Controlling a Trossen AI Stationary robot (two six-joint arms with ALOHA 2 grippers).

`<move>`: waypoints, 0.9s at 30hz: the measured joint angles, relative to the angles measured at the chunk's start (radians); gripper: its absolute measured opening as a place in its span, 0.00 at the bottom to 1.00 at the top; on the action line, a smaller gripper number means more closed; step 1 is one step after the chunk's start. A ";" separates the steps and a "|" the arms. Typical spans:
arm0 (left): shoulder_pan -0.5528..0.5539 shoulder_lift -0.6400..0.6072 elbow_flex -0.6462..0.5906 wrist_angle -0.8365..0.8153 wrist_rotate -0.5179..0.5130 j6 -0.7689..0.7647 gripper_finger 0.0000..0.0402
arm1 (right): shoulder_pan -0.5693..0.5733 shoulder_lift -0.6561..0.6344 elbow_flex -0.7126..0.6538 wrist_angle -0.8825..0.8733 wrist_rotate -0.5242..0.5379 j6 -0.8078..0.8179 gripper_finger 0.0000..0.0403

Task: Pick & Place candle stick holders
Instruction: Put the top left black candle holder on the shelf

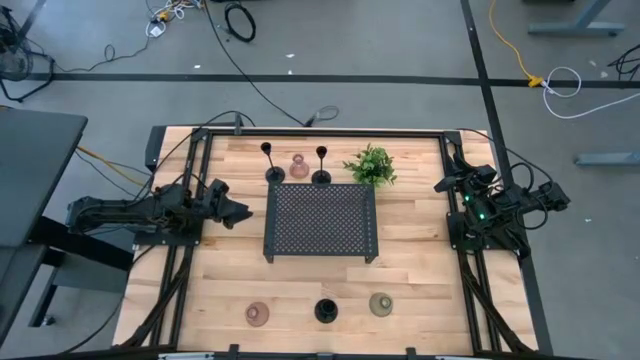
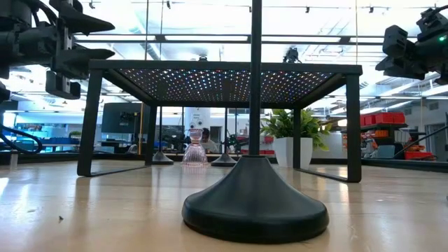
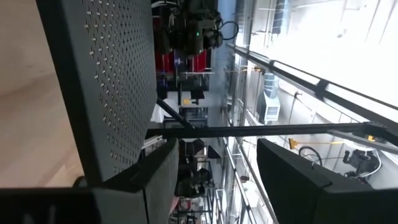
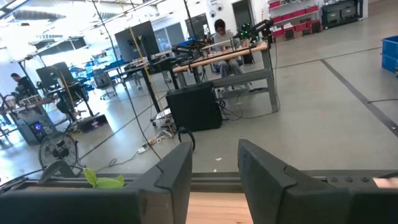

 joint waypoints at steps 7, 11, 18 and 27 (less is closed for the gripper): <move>0.000 0.000 0.000 0.000 -0.001 0.000 0.54 | 0.000 0.000 0.000 0.000 0.000 0.000 0.32; 0.000 0.001 0.000 -0.002 -0.051 0.066 0.54 | 0.000 0.000 0.000 0.000 0.000 0.000 0.32; 0.000 0.020 0.000 -0.038 -0.245 1.141 0.54 | 0.000 0.000 0.000 0.000 0.000 0.000 0.32; 0.000 0.020 0.000 -0.057 -0.476 1.221 0.54 | 0.000 0.000 0.000 0.000 0.000 0.000 0.32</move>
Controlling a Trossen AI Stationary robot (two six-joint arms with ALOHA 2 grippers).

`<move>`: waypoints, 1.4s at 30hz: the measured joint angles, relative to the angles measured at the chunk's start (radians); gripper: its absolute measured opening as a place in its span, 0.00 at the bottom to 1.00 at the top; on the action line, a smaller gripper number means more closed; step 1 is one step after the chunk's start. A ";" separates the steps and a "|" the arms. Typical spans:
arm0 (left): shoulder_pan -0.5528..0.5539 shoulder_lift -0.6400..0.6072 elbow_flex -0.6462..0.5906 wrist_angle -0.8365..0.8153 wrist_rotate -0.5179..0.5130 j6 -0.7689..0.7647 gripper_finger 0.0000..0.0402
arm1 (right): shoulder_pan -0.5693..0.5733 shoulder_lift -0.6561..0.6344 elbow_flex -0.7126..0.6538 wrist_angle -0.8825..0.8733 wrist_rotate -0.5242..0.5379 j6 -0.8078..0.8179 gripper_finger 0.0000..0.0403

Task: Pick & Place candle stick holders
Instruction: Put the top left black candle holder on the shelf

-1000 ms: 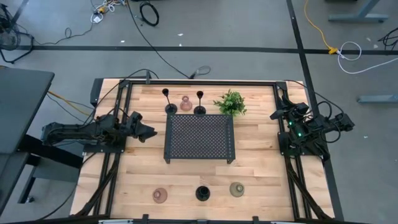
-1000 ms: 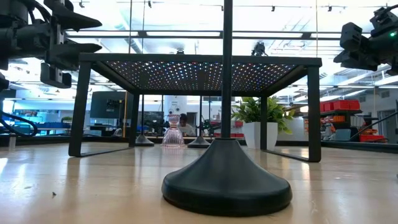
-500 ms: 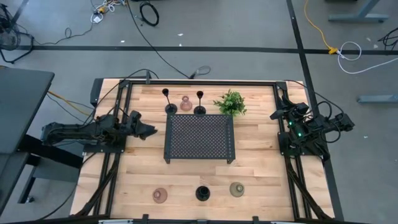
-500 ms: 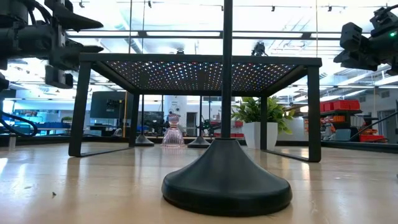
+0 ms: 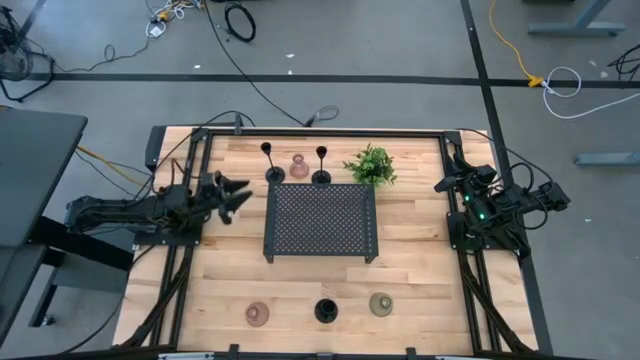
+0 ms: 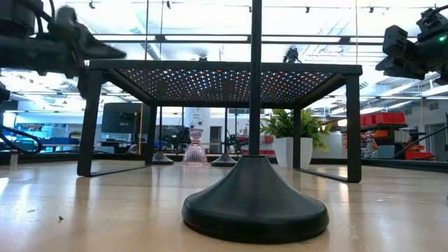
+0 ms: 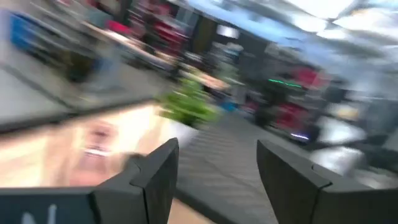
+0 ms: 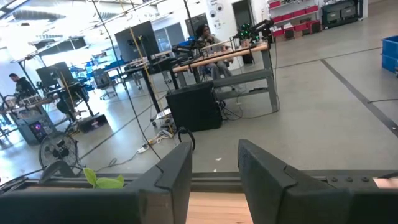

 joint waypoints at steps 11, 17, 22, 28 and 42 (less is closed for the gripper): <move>0.001 0.050 0.000 -0.119 -0.456 0.198 0.54 | 0.000 0.000 0.000 0.000 0.000 0.000 0.32; 0.035 0.162 0.000 -0.024 -0.410 0.271 0.54 | 0.000 0.000 0.000 0.000 0.000 0.000 0.32; 0.154 0.296 0.000 0.130 -0.234 0.280 0.54 | 0.000 0.000 0.000 0.000 0.000 0.000 0.32; 0.319 0.504 0.000 0.356 -0.016 0.303 0.54 | 0.000 0.000 0.000 0.000 0.000 0.000 0.32; 0.467 0.943 0.122 0.608 0.201 0.332 0.54 | 0.000 0.000 0.000 0.000 0.000 0.000 0.32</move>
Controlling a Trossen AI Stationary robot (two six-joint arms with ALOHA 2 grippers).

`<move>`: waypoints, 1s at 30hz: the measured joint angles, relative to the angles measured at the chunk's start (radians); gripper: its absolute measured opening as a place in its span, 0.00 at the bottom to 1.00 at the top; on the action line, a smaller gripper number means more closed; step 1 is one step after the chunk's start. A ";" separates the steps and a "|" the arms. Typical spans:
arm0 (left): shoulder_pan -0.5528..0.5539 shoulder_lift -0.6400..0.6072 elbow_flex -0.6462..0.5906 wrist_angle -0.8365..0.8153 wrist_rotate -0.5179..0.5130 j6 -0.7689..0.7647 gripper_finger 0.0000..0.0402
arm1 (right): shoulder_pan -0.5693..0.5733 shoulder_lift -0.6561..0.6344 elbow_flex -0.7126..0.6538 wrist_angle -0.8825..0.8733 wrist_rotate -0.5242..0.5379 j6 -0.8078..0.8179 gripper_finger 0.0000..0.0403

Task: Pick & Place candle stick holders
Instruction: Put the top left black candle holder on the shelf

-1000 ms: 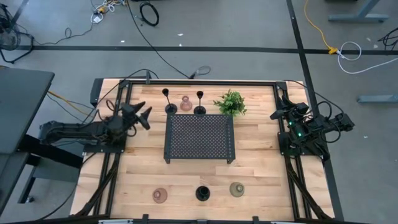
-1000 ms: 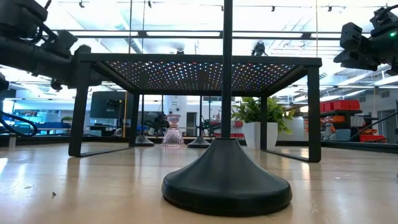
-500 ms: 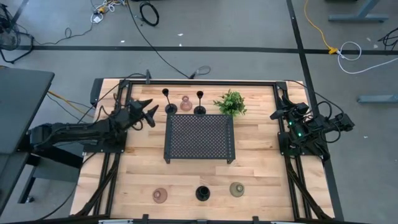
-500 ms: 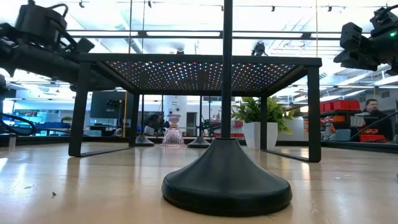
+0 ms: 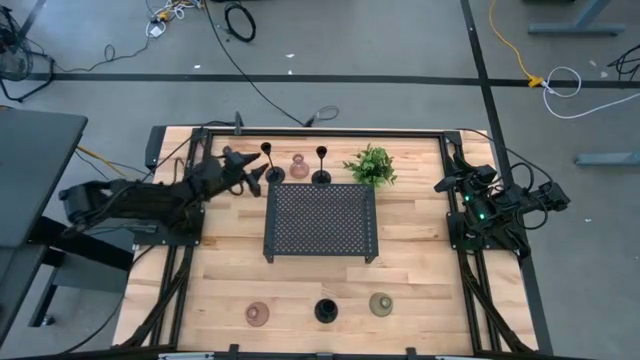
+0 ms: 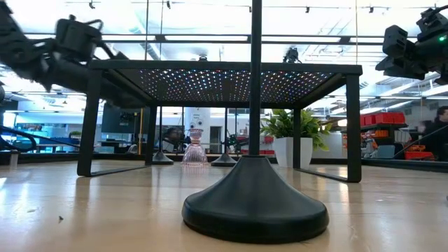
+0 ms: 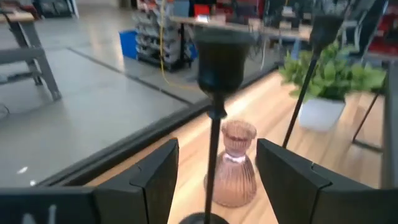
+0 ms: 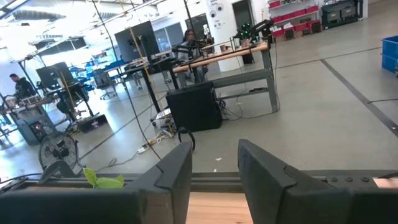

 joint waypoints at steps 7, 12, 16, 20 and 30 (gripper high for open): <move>0.000 0.154 0.101 0.002 -0.001 0.042 0.54 | 0.000 0.000 0.000 0.000 0.000 0.000 0.32; 0.000 0.197 0.119 0.002 -0.017 0.063 0.54 | 0.000 0.000 0.000 0.000 0.000 0.000 0.32; 0.002 0.205 0.119 0.001 -0.050 0.064 0.52 | 0.000 0.000 0.000 0.000 0.000 0.000 0.32; 0.024 0.205 0.120 0.003 -0.074 0.066 0.49 | 0.000 0.000 0.000 0.000 0.000 0.000 0.32; 0.076 0.205 0.120 0.004 -0.034 0.062 0.33 | 0.000 0.000 0.000 0.000 0.000 0.000 0.32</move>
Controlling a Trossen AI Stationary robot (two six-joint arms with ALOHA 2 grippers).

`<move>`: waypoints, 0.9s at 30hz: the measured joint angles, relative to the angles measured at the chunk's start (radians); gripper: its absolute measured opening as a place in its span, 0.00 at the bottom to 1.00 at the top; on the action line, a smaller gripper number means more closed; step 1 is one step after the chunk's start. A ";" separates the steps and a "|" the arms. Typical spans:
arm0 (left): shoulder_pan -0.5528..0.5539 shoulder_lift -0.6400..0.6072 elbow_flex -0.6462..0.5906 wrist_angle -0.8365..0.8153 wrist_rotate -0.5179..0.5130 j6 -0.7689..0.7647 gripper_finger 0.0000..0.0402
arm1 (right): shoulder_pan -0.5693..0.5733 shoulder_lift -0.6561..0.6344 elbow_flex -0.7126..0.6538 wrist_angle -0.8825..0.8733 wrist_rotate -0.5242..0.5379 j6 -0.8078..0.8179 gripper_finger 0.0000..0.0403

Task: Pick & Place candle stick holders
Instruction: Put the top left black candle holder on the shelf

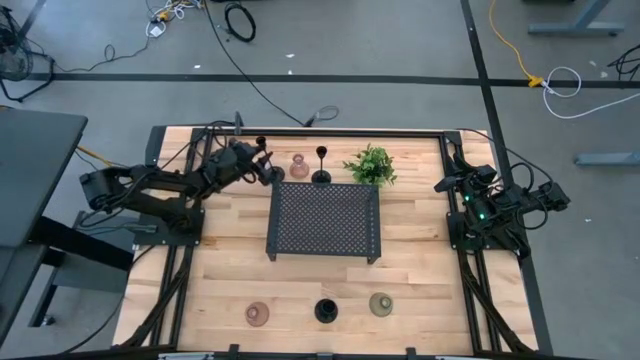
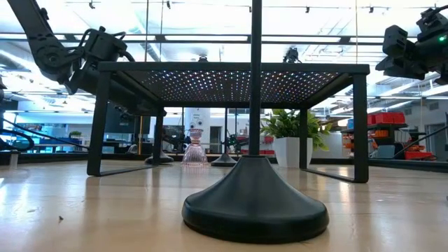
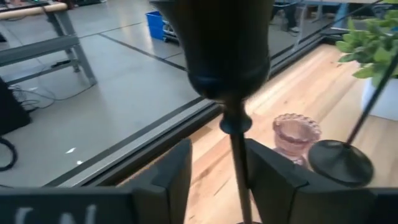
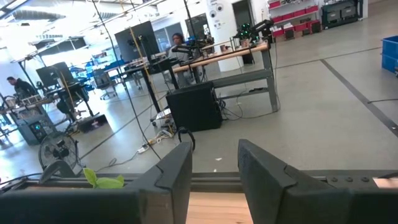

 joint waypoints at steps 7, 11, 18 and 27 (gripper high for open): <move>0.004 0.000 0.001 -0.007 0.049 -0.001 0.04 | 0.000 0.000 0.000 0.000 0.000 0.000 0.32; 0.009 -0.001 0.001 -0.017 0.026 -0.018 0.04 | 0.000 0.000 0.000 0.000 0.000 0.000 0.32; 0.009 -0.061 0.001 -0.027 0.015 -0.019 0.03 | 0.000 0.000 0.000 0.000 0.000 0.000 0.32; 0.021 -0.315 0.015 -0.175 0.050 -0.023 0.03 | 0.000 0.000 0.000 0.000 0.000 0.000 0.32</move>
